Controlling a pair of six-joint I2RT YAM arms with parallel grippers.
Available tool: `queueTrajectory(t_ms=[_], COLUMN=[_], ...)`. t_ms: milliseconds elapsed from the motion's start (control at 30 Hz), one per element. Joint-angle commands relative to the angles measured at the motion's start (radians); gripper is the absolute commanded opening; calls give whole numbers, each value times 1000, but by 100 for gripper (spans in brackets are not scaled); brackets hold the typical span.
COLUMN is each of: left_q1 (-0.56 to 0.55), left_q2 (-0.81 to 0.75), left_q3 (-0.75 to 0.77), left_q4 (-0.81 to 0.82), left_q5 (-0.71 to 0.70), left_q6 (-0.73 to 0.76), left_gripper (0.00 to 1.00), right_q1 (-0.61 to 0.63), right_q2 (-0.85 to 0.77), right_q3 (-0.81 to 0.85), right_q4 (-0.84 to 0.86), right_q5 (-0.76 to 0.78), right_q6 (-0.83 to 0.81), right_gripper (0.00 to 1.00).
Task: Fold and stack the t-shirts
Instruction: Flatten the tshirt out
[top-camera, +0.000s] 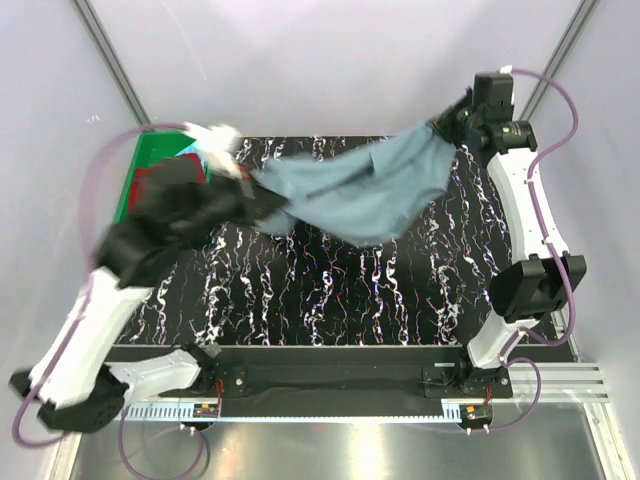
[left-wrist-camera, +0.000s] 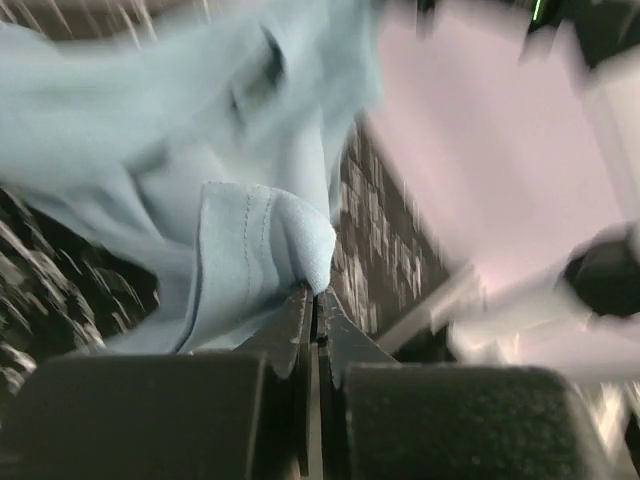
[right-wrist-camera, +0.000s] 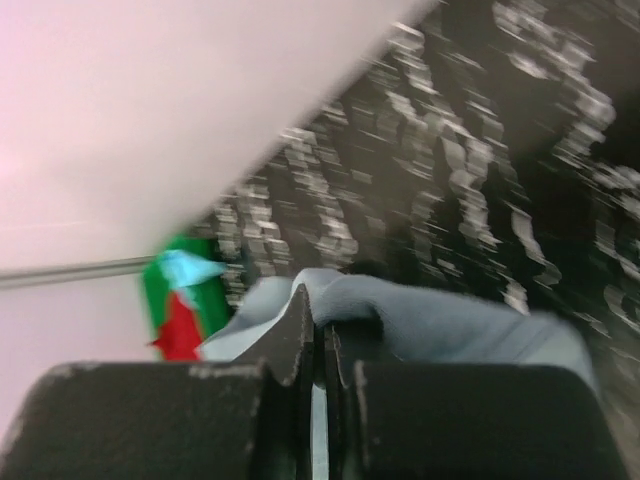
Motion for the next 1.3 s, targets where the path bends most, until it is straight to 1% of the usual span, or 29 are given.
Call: queueTrajectory(t_ms=[0, 67, 100, 133, 167, 233, 267, 300, 367, 433, 500, 567, 600, 633, 700, 733, 767, 800, 833, 900, 933, 1000, 1033, 1067, 1100, 1133, 1167, 1233, 1267], left_q1=[-145, -229, -257, -285, -347, -421, -478, -498, -541, -555, -553, -527, -515, -483, -437, -379, -344, -305, -232, -175, -152, -148, -148, -147, -147, -147, -147, -148, -150], left_q2=[67, 111, 131, 154, 210, 277, 342, 375, 439, 449, 426, 357, 325, 249, 164, 84, 47, 9, -54, -102, -128, -136, -131, -131, -133, -145, -152, -188, -195], left_q3=[-202, -293, -389, -428, -460, -445, -412, -392, -331, -300, -272, -257, -252, -246, -221, -208, -172, -151, -99, -28, 57, 151, 249, 292, 326, 373, 388, 400, 400], left_q4=[90, 168, 211, 287, 312, 329, 329, 329, 329, 325, 300, 247, 225, 172, 104, 81, 56, 33, -5, -61, -80, -137, -163, -186, -212, -218, -221, -215, -214], left_q5=[52, 69, 89, 132, 143, 126, 131, 141, 174, 181, 149, 77, -7, -51, -157, -211, -242, -292, -312, -383, -408, -460, -474, -487, -510, -518, -526, -538, -537], left_q6=[-79, -145, -166, -189, -221, -214, -213, -209, -197, -174, -162, -147, -144, -133, -116, -96, -85, -73, -41, 4, 52, 100, 137, 145, 152, 156, 156, 139, 136], left_gripper=[0, 0, 0, 0, 0, 0, 0, 0, 0, 0, 0, 0, 0, 0, 0, 0, 0, 0, 0, 0, 0, 0, 0, 0, 0, 0, 0, 0, 0], right_q1=[-38, -50, -68, -82, -93, -104, -102, -131, -133, -133, -133, -133, -132, -129, -115, -115, -66, -50, -29, 35, 54, 107, 124, 138, 158, 164, 166, 165, 160], right_q2=[-4, 8, 36, 50, 79, 105, 128, 142, 163, 178, 172, 153, 146, 137, 111, 102, 87, 82, 82, 102, 114, 158, 177, 215, 235, 273, 290, 318, 315], right_q3=[-157, -215, -252, -266, -286, -291, -279, -265, -223, -167, -122, -87, -73, -61, -41, -35, -15, -1, 17, 92, 122, 209, 244, 325, 374, 474, 517, 585, 579], right_q4=[5, 11, 10, 11, 10, 5, 4, -10, -33, -57, -70, -70, -58, -44, 59, 102, 148, 233, 276, 392, 427, 551, 588, 646, 654, 654, 657, 656, 654], right_q5=[6, 24, 27, 17, 15, 8, 8, 6, -8, -34, -54, -86, -107, -164, -269, -300, -328, -366, -385, -443, -463, -521, -537, -549, -560, -563, -565, -571, -569], right_q6=[1, -48, -67, -82, -105, -120, -140, -148, -175, -179, -180, -162, -147, -127, -38, -6, 57, 91, 149, 208, 276, 355, 420, 445, 465, 494, 510, 534, 535], right_gripper=[0, 0, 0, 0, 0, 0, 0, 0, 0, 0, 0, 0, 0, 0, 0, 0, 0, 0, 0, 0, 0, 0, 0, 0, 0, 0, 0, 0, 0])
